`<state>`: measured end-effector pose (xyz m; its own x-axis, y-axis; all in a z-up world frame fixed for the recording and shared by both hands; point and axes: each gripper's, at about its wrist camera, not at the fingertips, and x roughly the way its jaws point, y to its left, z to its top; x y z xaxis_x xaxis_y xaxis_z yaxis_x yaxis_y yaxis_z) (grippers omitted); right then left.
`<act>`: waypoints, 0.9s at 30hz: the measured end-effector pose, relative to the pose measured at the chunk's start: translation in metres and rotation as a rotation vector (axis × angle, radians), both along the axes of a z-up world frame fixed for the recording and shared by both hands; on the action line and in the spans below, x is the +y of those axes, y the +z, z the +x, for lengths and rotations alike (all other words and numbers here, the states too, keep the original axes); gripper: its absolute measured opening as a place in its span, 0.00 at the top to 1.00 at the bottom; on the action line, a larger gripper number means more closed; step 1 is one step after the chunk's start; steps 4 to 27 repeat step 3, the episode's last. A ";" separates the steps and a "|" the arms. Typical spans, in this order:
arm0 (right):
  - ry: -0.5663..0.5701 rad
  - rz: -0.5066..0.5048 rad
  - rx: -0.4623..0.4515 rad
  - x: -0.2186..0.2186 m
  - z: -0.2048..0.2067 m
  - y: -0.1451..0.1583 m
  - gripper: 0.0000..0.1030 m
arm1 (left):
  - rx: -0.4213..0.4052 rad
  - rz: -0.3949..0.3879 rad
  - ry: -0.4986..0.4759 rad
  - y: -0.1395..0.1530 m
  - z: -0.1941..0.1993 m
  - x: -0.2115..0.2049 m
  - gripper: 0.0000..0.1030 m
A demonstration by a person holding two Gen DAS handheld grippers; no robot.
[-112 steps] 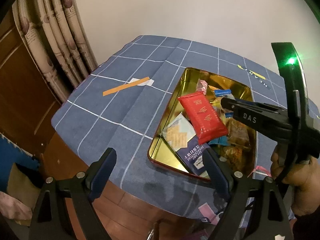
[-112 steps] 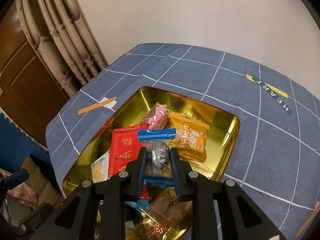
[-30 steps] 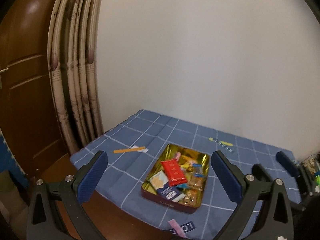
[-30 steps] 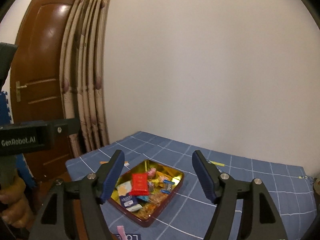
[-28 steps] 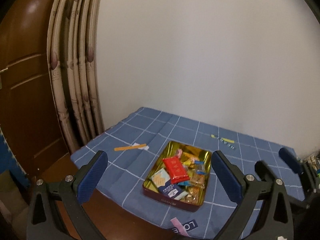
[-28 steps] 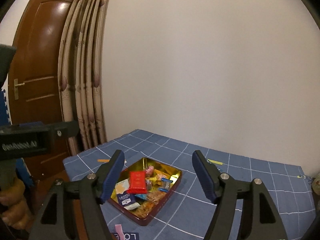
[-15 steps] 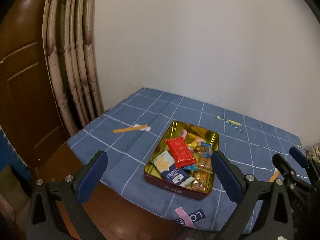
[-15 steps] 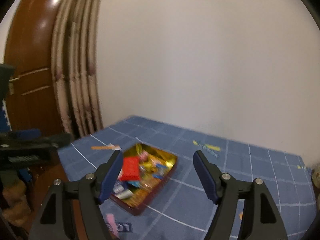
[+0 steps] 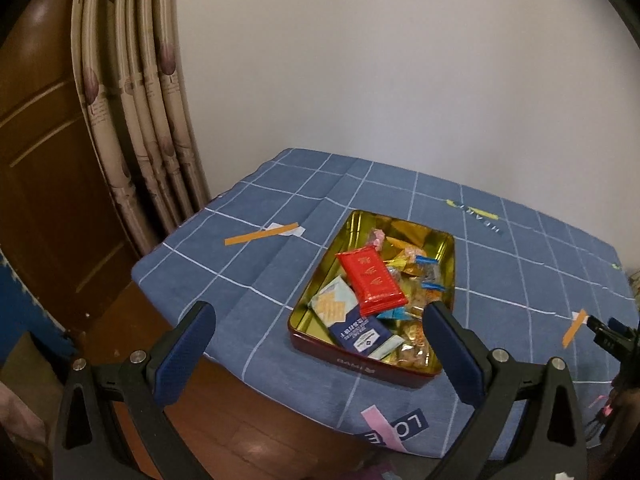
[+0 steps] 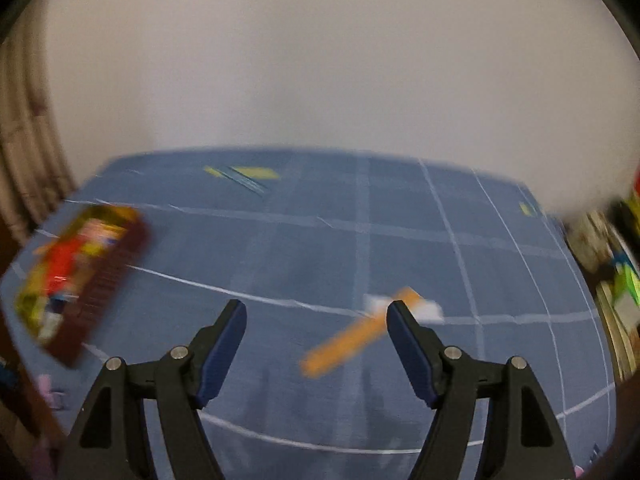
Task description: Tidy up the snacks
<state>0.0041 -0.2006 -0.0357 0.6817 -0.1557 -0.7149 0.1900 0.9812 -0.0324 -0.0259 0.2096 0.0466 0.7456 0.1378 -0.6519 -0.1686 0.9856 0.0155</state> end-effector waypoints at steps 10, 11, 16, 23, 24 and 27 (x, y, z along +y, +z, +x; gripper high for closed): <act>-0.070 -0.011 0.088 -0.041 0.012 -0.027 0.28 | 0.035 0.003 0.004 -0.004 0.007 -0.001 0.00; -0.070 -0.011 0.088 -0.041 0.012 -0.027 0.28 | 0.035 0.003 0.004 -0.004 0.007 -0.001 0.00; -0.070 -0.011 0.088 -0.041 0.012 -0.027 0.28 | 0.035 0.003 0.004 -0.004 0.007 -0.001 0.00; -0.070 -0.011 0.088 -0.041 0.012 -0.027 0.28 | 0.035 0.003 0.004 -0.004 0.007 -0.001 0.00; -0.070 -0.011 0.088 -0.041 0.012 -0.027 0.28 | 0.035 0.003 0.004 -0.004 0.007 -0.001 0.00; -0.070 -0.011 0.088 -0.041 0.012 -0.027 0.28 | 0.035 0.003 0.004 -0.004 0.007 -0.001 0.00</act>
